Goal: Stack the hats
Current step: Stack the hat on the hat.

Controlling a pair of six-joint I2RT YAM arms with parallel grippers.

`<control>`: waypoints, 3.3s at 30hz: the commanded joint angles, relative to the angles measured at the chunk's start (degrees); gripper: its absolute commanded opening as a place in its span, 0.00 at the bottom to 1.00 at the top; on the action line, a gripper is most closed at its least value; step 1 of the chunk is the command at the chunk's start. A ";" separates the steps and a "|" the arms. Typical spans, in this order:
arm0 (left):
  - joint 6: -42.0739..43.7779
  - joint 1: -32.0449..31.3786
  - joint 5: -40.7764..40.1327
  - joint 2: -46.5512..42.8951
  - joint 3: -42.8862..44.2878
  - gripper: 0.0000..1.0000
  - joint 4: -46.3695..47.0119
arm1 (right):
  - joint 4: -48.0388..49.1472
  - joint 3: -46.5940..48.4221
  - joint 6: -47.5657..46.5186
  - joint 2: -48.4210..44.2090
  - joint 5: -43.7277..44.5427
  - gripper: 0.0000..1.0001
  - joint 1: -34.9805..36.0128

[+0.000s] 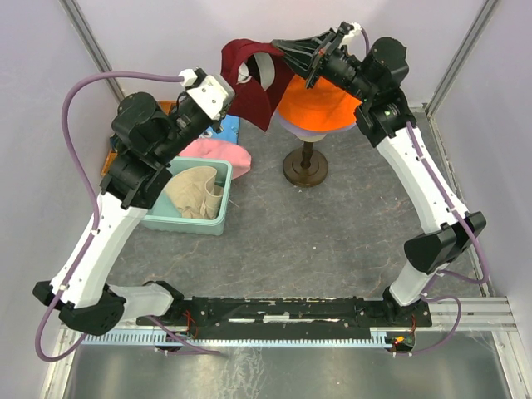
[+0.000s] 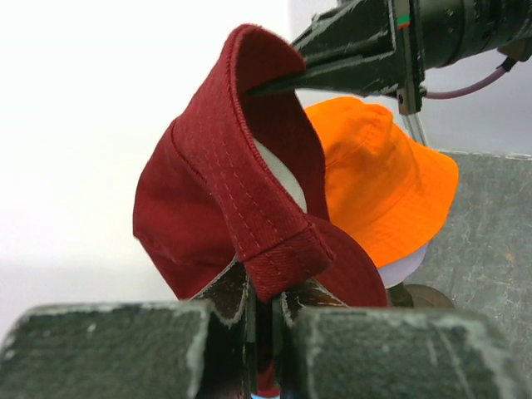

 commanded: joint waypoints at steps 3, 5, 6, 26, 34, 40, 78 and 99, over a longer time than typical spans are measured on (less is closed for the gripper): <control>-5.21 -0.22 -15.76 -5.14 -5.75 0.18 13.01 | 2.45 12.51 -4.43 4.09 -0.18 0.00 -0.16; -6.51 -0.17 -20.71 -6.21 -7.20 0.33 14.97 | 2.60 20.18 -5.97 8.05 -0.23 0.00 -0.15; -7.12 -0.17 -22.55 -6.63 -7.35 0.41 15.13 | 3.76 23.46 -6.16 10.03 -0.04 0.00 -0.19; -28.42 -0.17 -14.22 -7.47 -14.98 0.90 21.22 | 19.81 31.08 -26.10 18.33 11.60 0.00 -4.00; -41.67 -0.26 -14.81 -5.36 -17.65 0.96 24.47 | 22.41 35.54 -24.24 21.98 12.89 0.00 -4.29; -52.70 -0.24 -22.47 -6.31 -26.00 0.99 36.93 | 21.14 35.86 -25.99 21.02 11.21 0.00 -4.34; -31.50 -0.58 -23.95 17.81 -10.24 0.21 45.37 | 20.69 35.87 -21.80 20.00 5.07 0.00 -6.07; -30.24 6.49 -18.98 42.16 14.08 0.03 54.98 | 20.97 23.19 -39.03 14.76 -7.21 0.00 -13.39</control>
